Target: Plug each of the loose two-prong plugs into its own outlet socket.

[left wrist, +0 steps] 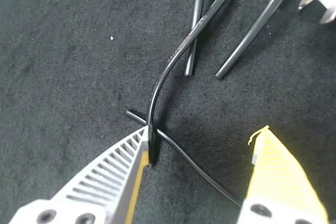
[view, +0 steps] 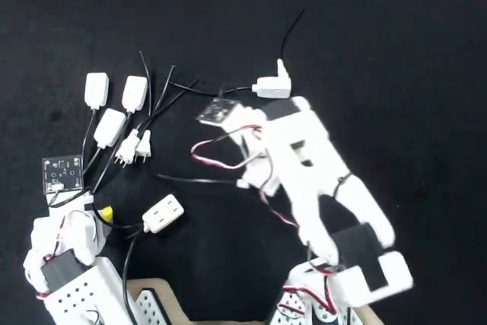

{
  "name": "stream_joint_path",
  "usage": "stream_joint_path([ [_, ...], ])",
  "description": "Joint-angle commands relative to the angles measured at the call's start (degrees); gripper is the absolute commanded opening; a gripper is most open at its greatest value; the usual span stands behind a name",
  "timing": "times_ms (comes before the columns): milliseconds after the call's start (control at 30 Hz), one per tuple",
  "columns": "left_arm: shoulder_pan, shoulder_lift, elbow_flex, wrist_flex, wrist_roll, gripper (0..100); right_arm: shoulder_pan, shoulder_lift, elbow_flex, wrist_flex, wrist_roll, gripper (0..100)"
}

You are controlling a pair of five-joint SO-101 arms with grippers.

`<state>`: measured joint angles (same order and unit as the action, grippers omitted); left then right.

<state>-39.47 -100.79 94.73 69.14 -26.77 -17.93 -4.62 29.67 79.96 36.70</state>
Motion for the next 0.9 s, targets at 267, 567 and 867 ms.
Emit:
stream_joint_path([
  [267, 0.5, -0.3, -0.2, -0.6, -0.3, 31, 8.4, -0.9, 8.4, -11.4, 1.3, 1.3],
  [567, 0.5, -0.3, -0.2, -0.6, -0.3, 31, 7.3, -0.7, 9.7, -11.4, 4.4, 1.5],
  [867, 0.4, -0.3, -0.2, -0.6, -0.3, 31, 3.4, -0.7, 11.1, -9.2, 12.0, 7.5],
])
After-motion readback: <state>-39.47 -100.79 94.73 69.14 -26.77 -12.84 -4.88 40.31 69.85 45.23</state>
